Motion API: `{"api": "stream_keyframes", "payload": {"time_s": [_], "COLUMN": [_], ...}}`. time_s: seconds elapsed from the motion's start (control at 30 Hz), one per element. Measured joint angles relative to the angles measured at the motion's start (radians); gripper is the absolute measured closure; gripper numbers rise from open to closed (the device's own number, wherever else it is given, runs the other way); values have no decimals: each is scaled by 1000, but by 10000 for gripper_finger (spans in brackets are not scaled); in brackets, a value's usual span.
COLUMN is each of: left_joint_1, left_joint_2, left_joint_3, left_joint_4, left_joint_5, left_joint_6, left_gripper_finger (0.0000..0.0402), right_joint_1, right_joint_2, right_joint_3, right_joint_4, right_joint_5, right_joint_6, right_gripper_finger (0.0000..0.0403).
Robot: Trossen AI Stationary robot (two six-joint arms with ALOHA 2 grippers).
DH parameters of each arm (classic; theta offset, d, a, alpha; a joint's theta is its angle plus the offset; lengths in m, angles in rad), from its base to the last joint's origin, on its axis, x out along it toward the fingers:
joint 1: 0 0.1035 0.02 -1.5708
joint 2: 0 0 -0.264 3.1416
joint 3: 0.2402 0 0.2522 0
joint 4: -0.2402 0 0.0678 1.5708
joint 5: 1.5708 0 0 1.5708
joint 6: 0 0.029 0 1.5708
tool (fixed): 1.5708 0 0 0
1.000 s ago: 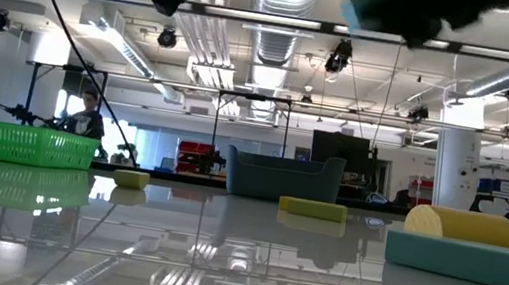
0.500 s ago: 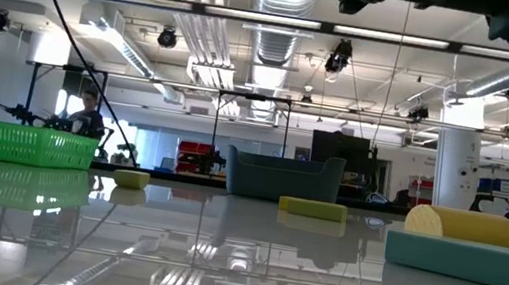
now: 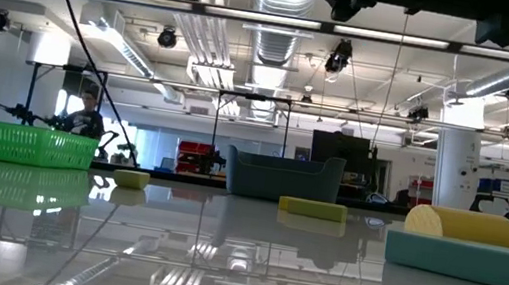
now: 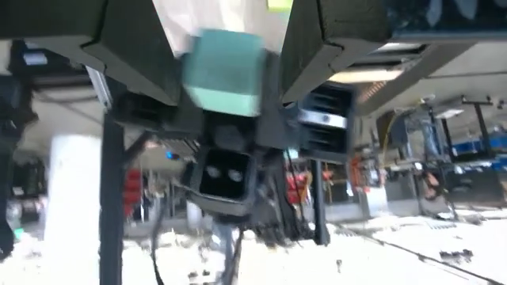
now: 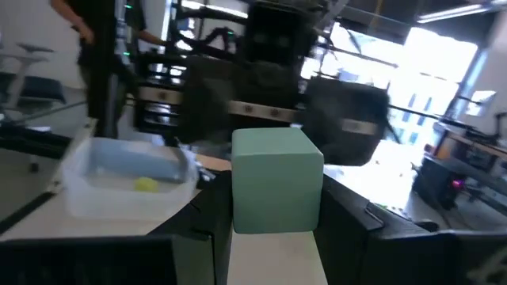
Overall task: Sort & place blocks by color
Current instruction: Put the blue block into the green bin
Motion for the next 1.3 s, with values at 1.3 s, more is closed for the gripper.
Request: {"api": "stream_keyframes", "payload": {"time_s": [1.3], "left_joint_1": [146], "left_joint_2": [-3], "left_joint_3": [6], "left_joint_4": [-307], "left_joint_5": [-206], "left_joint_6": [-225], "left_gripper_finger": [286], "right_joint_1": [-47], "right_joint_2": [-52], "right_joint_3": [2], "right_joint_4": [-238], "right_joint_5": [393], "right_joint_6": [15], "right_gripper_finger": [138]}}
